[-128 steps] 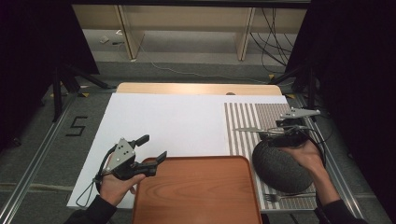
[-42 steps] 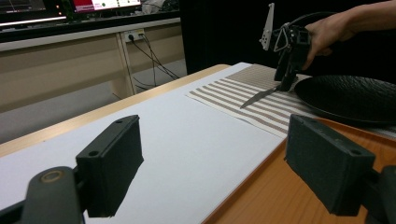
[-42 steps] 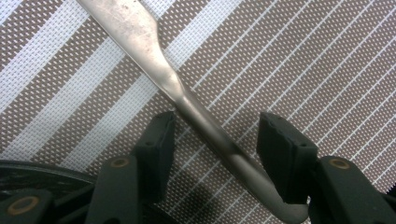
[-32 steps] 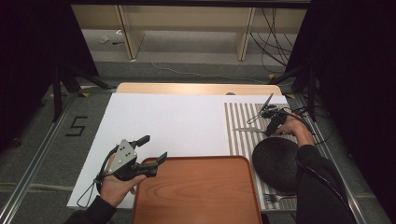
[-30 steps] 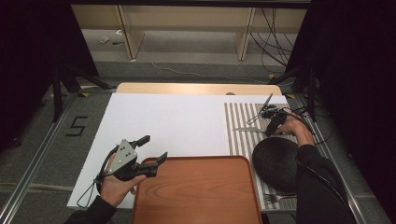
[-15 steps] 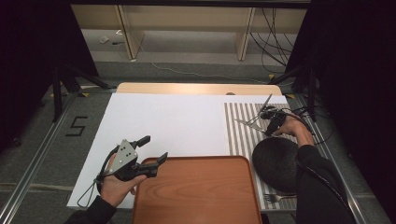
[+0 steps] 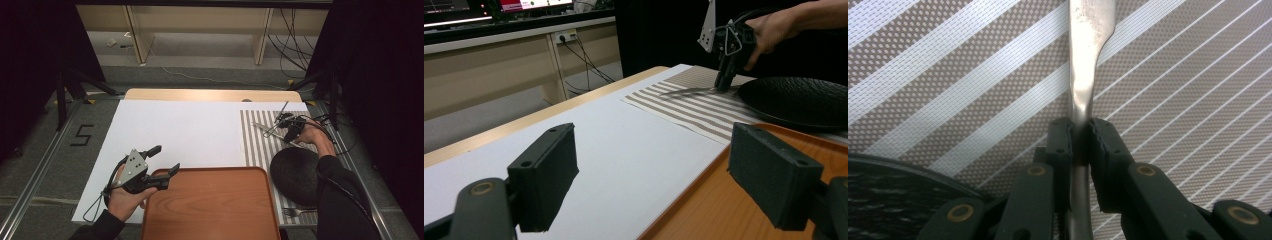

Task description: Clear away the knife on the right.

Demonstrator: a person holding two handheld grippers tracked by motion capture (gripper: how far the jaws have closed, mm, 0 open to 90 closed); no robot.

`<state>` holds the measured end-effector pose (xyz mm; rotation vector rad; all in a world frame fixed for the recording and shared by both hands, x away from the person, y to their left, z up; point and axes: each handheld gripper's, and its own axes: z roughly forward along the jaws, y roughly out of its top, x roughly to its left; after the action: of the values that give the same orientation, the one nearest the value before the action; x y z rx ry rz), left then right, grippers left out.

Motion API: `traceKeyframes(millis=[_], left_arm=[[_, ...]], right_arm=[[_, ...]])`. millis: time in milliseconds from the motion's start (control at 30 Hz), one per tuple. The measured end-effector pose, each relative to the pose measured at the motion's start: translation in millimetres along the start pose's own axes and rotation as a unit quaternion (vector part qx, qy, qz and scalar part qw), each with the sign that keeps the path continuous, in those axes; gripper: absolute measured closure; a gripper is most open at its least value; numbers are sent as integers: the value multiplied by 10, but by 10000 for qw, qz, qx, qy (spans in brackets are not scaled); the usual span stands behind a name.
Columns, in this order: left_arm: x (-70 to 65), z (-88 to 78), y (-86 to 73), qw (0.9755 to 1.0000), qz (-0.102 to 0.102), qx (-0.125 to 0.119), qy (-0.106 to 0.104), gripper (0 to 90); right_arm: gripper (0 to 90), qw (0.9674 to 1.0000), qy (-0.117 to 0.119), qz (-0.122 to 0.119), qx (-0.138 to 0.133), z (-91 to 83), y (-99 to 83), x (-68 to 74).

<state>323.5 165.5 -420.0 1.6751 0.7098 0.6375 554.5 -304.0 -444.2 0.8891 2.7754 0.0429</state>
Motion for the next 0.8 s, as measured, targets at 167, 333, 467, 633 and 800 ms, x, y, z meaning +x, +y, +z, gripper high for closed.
traceKeyframes(millis=[167,333,467,633,800], left_arm=[[4,0,-1,10000,2,-2,0,193],[8,-1,1,10000,1,-6,5,193],[9,-1,0,10000,7,1,8,193],[5,-1,3,10000,16,-2,26,193],[11,0,2,10000,21,0,33,193]], right_arm=[[802,9996,-240,-92,-129,-93,40,-20],[802,9986,-420,-205,-262,-227,104,-24],[801,9978,-338,-171,-548,-390,150,-5],[802,9894,416,351,-1343,-573,147,82],[802,9774,863,680,-1807,-660,111,168]])
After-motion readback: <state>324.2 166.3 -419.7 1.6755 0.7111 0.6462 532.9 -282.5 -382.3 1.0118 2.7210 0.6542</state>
